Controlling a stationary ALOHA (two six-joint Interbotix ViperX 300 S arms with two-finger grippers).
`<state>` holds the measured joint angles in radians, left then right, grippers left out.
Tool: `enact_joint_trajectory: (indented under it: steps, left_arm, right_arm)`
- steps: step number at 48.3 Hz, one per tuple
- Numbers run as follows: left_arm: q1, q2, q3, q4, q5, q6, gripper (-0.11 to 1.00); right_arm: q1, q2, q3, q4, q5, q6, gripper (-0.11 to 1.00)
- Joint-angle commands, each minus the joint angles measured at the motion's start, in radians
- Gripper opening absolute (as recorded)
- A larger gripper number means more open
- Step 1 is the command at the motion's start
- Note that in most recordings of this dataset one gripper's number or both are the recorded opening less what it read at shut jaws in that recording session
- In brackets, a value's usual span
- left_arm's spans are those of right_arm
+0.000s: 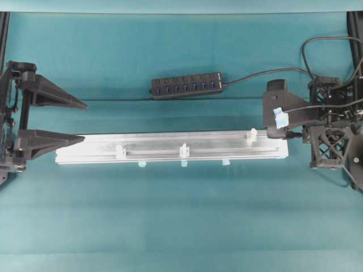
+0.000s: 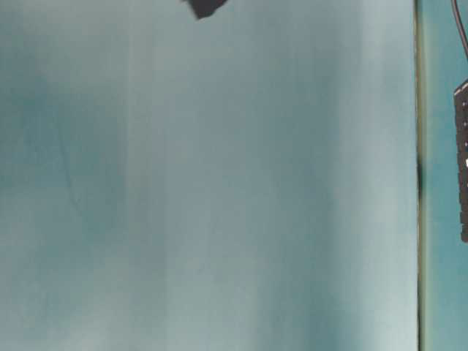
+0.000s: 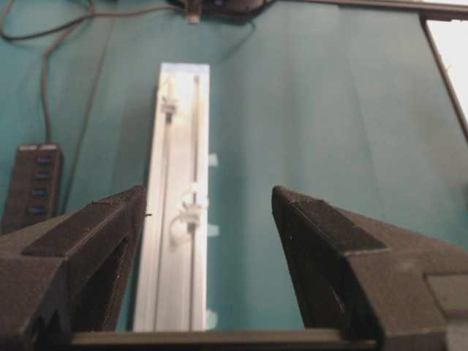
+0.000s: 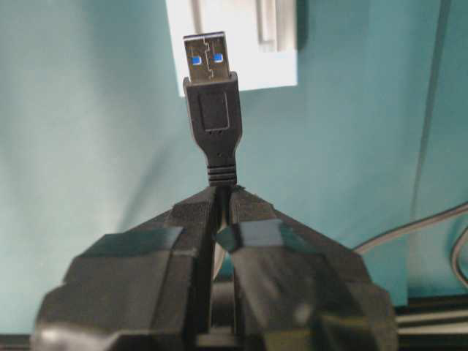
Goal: Pass the USB cable through three rings with both arms.
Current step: 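Lift the plug and carry it to the rightmost white ring, then push the plug leftward through the rightmost ring with the right gripper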
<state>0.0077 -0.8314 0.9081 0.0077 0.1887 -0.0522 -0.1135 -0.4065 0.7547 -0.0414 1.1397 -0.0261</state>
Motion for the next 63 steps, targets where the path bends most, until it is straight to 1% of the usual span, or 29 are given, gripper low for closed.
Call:
enact_joint_trajectory:
  steps: [1, 11, 17, 21, 33, 42, 50, 63]
  left_arm:
    - [0.002, 0.006, -0.031, 0.002, -0.003, 0.000, 0.76]
    - [0.002, 0.006, -0.031, 0.002, -0.003, 0.000, 0.76]
    - [0.002, 0.008, -0.031, 0.002, -0.002, 0.000, 0.76]
    - [0.005, 0.006, -0.031, 0.002, -0.002, 0.002, 0.76]
    - [0.023, 0.008, -0.031, 0.002, 0.009, 0.002, 0.76]
    - [0.025, 0.008, -0.031, 0.002, 0.009, 0.000, 0.76]
    - [0.025, 0.008, -0.032, 0.002, 0.009, 0.000, 0.76]
    - [0.025, 0.008, -0.034, 0.002, 0.009, 0.000, 0.76]
  right_arm:
    - [-0.029, -0.003, 0.011, -0.003, -0.032, 0.006, -0.09]
    - [-0.060, -0.012, 0.058, -0.003, -0.061, -0.005, -0.09]
    - [-0.071, -0.035, 0.087, -0.020, -0.069, -0.005, -0.09]
    - [-0.074, -0.048, 0.106, -0.026, -0.086, -0.005, -0.09]
    - [-0.077, -0.044, 0.147, -0.025, -0.126, 0.002, -0.09]
    - [-0.077, -0.035, 0.156, -0.025, -0.172, 0.003, -0.09]
    - [-0.078, 0.002, 0.160, -0.025, -0.213, 0.002, -0.09]
    - [-0.078, 0.035, 0.161, -0.021, -0.321, 0.005, -0.09]
